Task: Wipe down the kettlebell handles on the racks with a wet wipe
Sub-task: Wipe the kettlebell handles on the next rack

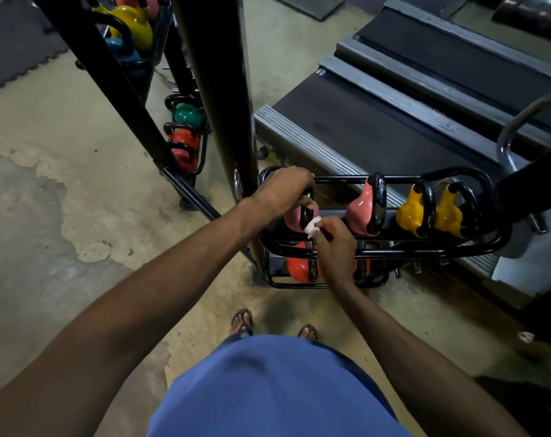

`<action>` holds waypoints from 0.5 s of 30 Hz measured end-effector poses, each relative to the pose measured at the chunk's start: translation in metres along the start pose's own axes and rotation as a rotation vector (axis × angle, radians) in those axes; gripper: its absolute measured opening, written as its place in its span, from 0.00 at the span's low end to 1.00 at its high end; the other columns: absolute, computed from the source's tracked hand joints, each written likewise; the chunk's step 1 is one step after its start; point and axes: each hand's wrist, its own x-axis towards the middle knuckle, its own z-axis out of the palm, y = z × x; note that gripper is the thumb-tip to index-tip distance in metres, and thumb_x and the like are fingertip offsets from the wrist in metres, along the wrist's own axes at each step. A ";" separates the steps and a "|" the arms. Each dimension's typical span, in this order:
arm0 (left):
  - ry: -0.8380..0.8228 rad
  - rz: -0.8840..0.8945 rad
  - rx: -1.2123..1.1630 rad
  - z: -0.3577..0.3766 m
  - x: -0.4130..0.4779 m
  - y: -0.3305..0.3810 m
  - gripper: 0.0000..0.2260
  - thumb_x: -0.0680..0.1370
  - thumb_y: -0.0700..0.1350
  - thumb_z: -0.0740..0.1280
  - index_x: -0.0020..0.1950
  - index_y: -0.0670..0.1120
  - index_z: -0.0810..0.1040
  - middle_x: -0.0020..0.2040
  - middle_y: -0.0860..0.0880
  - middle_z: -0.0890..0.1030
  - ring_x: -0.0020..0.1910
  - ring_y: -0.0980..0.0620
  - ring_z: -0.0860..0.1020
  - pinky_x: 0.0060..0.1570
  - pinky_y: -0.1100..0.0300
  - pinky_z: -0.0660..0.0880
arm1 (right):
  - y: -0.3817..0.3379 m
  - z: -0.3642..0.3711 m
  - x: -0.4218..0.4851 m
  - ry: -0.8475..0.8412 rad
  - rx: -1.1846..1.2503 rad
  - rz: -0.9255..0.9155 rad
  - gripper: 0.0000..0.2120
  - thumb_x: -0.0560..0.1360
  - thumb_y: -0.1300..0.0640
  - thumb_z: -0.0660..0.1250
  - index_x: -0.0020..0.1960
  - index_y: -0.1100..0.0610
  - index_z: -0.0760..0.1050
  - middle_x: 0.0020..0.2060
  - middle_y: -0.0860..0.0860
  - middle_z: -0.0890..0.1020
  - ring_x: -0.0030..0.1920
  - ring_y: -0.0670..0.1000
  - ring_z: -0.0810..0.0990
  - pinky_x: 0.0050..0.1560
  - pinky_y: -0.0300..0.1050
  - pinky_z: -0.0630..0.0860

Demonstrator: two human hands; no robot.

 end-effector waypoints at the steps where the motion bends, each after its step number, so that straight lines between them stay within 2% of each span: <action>1: -0.001 0.004 0.001 0.000 0.000 0.000 0.17 0.73 0.53 0.74 0.59 0.46 0.82 0.60 0.47 0.82 0.60 0.46 0.80 0.56 0.47 0.78 | -0.002 -0.001 0.006 -0.005 0.032 0.045 0.03 0.77 0.61 0.70 0.46 0.55 0.80 0.41 0.45 0.83 0.44 0.47 0.81 0.46 0.48 0.78; 3: -0.007 0.003 0.002 0.000 0.000 0.001 0.18 0.73 0.53 0.74 0.59 0.46 0.81 0.60 0.47 0.82 0.60 0.46 0.80 0.56 0.46 0.78 | -0.011 -0.003 0.022 -0.111 0.077 0.098 0.06 0.79 0.62 0.67 0.49 0.54 0.82 0.43 0.46 0.85 0.46 0.47 0.83 0.48 0.46 0.78; 5: -0.004 0.003 0.005 0.001 -0.002 0.004 0.18 0.74 0.53 0.74 0.60 0.46 0.81 0.61 0.47 0.81 0.60 0.46 0.80 0.57 0.46 0.78 | -0.021 -0.006 0.038 -0.300 0.171 0.173 0.12 0.78 0.67 0.64 0.52 0.55 0.83 0.44 0.48 0.86 0.48 0.49 0.85 0.48 0.45 0.81; 9: 0.021 0.015 0.002 0.001 -0.001 0.005 0.21 0.76 0.52 0.73 0.66 0.45 0.80 0.70 0.48 0.76 0.69 0.48 0.74 0.66 0.51 0.72 | -0.039 -0.016 0.068 -0.530 0.311 0.421 0.15 0.77 0.74 0.58 0.48 0.61 0.80 0.40 0.53 0.85 0.37 0.46 0.86 0.39 0.41 0.79; 12: -0.010 0.028 -0.045 0.000 0.001 0.005 0.24 0.75 0.52 0.74 0.69 0.45 0.78 0.73 0.48 0.73 0.72 0.49 0.72 0.69 0.53 0.69 | -0.034 -0.027 0.071 -0.566 0.292 0.441 0.14 0.79 0.70 0.60 0.50 0.56 0.81 0.41 0.51 0.86 0.38 0.45 0.84 0.35 0.37 0.76; 15: -0.055 0.006 -0.076 0.001 0.003 0.005 0.28 0.72 0.51 0.77 0.70 0.44 0.76 0.75 0.48 0.72 0.73 0.49 0.70 0.70 0.52 0.69 | -0.025 -0.025 0.063 -0.539 0.212 0.418 0.13 0.78 0.64 0.63 0.51 0.51 0.82 0.46 0.55 0.87 0.43 0.50 0.83 0.39 0.44 0.69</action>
